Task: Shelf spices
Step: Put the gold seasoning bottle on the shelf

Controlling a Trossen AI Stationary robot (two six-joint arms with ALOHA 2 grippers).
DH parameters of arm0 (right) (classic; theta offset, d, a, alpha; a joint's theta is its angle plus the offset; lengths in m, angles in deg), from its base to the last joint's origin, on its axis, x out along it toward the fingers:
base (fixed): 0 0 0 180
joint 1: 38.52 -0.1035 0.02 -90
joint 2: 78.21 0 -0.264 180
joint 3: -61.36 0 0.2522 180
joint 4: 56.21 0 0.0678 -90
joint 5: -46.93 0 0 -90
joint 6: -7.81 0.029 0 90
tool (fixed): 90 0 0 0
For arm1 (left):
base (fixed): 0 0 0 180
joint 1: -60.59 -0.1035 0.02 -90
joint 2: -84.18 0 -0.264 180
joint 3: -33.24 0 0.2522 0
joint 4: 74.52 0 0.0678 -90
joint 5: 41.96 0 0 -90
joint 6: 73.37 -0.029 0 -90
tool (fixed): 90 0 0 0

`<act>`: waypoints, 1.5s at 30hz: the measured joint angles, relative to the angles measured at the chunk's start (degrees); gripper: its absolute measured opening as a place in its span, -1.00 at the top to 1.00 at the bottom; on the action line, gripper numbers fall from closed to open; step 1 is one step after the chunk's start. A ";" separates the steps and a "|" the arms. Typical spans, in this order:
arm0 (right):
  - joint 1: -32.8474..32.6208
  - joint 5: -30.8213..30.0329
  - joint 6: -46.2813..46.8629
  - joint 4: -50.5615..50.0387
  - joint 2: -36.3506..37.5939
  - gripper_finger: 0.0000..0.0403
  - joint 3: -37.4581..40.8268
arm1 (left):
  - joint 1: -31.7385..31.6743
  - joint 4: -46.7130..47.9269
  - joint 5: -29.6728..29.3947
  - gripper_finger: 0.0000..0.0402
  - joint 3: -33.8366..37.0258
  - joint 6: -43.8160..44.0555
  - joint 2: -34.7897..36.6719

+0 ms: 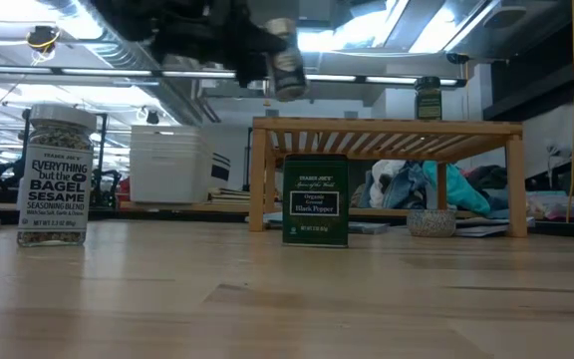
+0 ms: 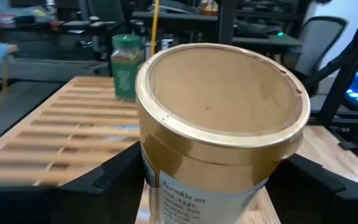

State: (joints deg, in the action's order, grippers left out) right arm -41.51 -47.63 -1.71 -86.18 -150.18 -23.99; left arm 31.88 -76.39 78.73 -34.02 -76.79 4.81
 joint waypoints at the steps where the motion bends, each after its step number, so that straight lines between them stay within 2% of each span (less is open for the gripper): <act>1: 0.00 0.00 0.00 -1.18 0.40 -0.94 0.00 | 0.00 -0.13 0.90 -0.34 -1.76 -0.04 -1.83; 11: 0.00 -1.92 -0.14 -9.43 2.59 -0.94 0.00 | -0.17 0.15 7.51 -0.34 -18.80 -1.04 -16.23; 19: 0.00 -2.38 -1.51 -12.41 5.47 -0.94 0.00 | -0.66 3.73 9.92 -0.34 -29.55 -1.89 -25.64; 29: 0.00 -2.37 -1.49 -13.40 10.67 -0.94 -0.02 | -2.61 4.71 11.23 -0.34 -37.80 -2.95 -33.05; 45: 0.00 -2.34 -1.42 -14.37 10.74 -0.94 -0.02 | -2.75 4.96 14.92 -0.34 -50.96 -1.70 -43.52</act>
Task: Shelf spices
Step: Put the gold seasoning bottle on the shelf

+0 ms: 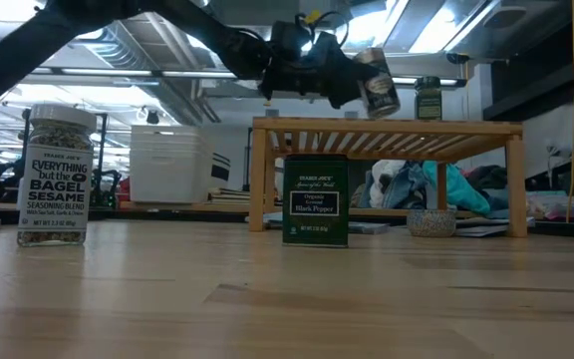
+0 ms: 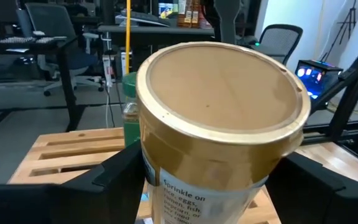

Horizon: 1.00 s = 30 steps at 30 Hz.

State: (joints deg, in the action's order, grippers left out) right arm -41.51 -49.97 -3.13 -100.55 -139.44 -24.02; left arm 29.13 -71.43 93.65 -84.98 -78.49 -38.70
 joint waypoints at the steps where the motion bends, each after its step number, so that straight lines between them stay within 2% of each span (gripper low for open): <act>1: 0.00 0.00 0.02 -0.30 0.00 -0.94 0.00 | -0.11 0.05 -0.08 -0.34 -0.07 -0.17 -0.01; 14: 0.00 0.04 0.15 -0.95 0.00 -0.94 0.00 | -0.44 4.91 -0.67 -0.34 -0.07 -4.15 -0.01; 20: 0.00 0.09 0.15 -0.93 0.00 -0.94 0.00 | -0.41 5.57 -2.01 -0.48 -0.07 -4.15 -0.01; 30: 0.00 0.20 0.16 -0.95 0.00 -0.94 0.00 | 0.01 5.15 -3.87 -0.52 -0.09 -5.99 -0.01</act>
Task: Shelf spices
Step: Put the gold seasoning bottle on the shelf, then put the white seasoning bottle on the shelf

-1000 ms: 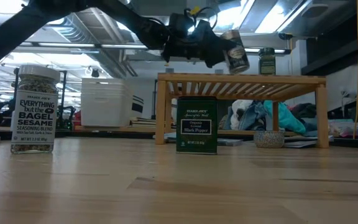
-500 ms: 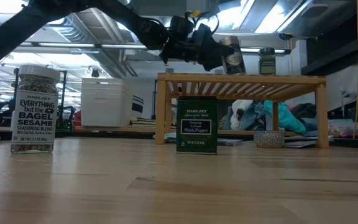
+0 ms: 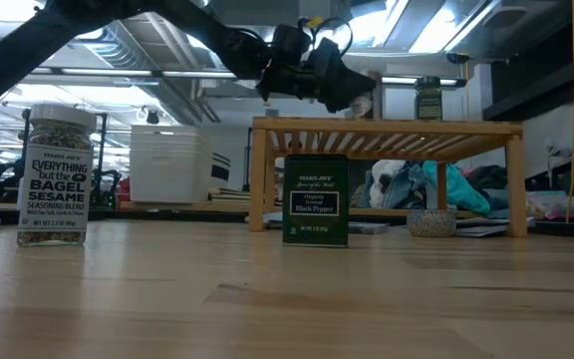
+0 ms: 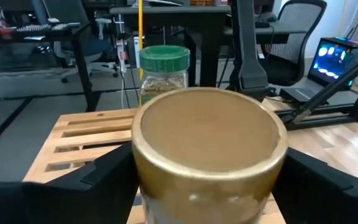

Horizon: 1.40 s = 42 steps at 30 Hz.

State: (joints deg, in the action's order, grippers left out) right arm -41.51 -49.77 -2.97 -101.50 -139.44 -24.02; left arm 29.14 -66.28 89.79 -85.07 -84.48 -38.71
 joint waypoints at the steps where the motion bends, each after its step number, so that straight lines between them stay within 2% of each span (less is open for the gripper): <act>1: 0.00 0.00 0.00 0.01 0.00 -0.94 0.00 | 0.13 -0.04 0.01 -0.52 0.00 -0.36 0.00; 8: 0.00 -0.03 -0.01 -0.02 -0.02 -0.94 0.00 | 1.14 -3.01 -0.50 -0.53 0.00 -1.15 0.00; 23: -0.02 0.22 0.02 -0.43 -0.02 -0.94 0.00 | 1.40 -16.18 -5.41 -0.53 0.04 5.97 0.00; 32: -0.02 0.26 0.02 -1.00 -0.04 -0.94 0.00 | -0.49 -17.40 -5.52 -0.53 -0.20 11.13 4.75; 36: -0.01 0.27 0.81 -1.62 -0.04 -0.94 0.01 | -1.59 -10.07 -5.35 -0.53 -0.20 12.41 8.93; 38: -0.01 0.28 1.65 -1.73 -0.04 -0.94 0.02 | -2.39 -1.13 -5.21 -0.53 -0.20 11.24 12.28; 42: -0.02 0.28 1.70 -1.82 -0.04 -0.94 0.02 | -3.25 20.77 -5.73 -0.53 -0.26 3.40 19.13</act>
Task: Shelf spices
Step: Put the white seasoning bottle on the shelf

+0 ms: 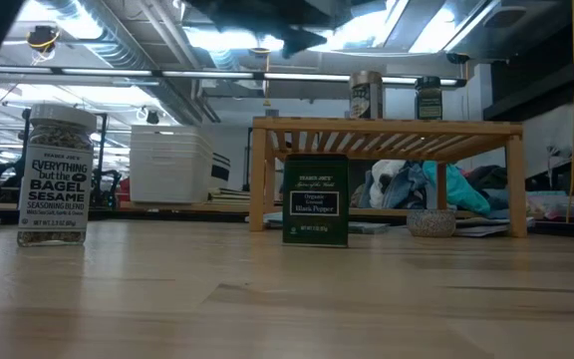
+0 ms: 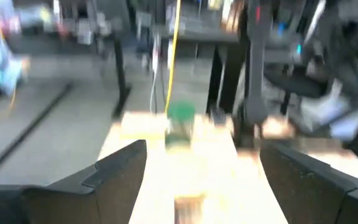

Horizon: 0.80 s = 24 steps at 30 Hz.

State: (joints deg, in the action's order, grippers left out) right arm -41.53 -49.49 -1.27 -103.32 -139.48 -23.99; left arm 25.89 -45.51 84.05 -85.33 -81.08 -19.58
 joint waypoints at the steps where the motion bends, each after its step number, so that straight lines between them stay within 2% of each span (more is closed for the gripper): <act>1: 0.00 0.00 -0.09 0.01 0.00 -0.94 0.00 | 0.01 5.48 -0.92 -0.53 0.00 -2.26 1.84; 6: 0.00 0.00 -0.27 0.03 0.00 -0.94 0.00 | 2.39 26.74 -11.47 -0.53 0.02 -9.52 10.43; 11: 0.00 0.02 -0.35 0.08 0.00 -0.94 0.00 | 7.22 43.28 -20.78 -0.53 0.02 -9.08 17.51; 16: 0.01 0.02 -0.37 0.22 0.00 -0.94 0.00 | 15.20 54.88 -31.30 -0.53 0.98 -0.69 23.37; 21: 0.00 1.93 -0.42 0.23 0.00 -0.94 0.00 | 25.27 61.11 -43.12 -0.53 5.32 11.39 28.30; 24: 0.01 3.03 -0.42 0.21 0.00 -0.94 0.00 | 31.38 64.08 -48.10 -0.53 8.53 19.43 30.79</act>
State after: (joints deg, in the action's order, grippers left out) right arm -41.52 -46.45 -1.69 -103.11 -139.48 -23.99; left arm 57.27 18.58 35.95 -76.80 -61.66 11.20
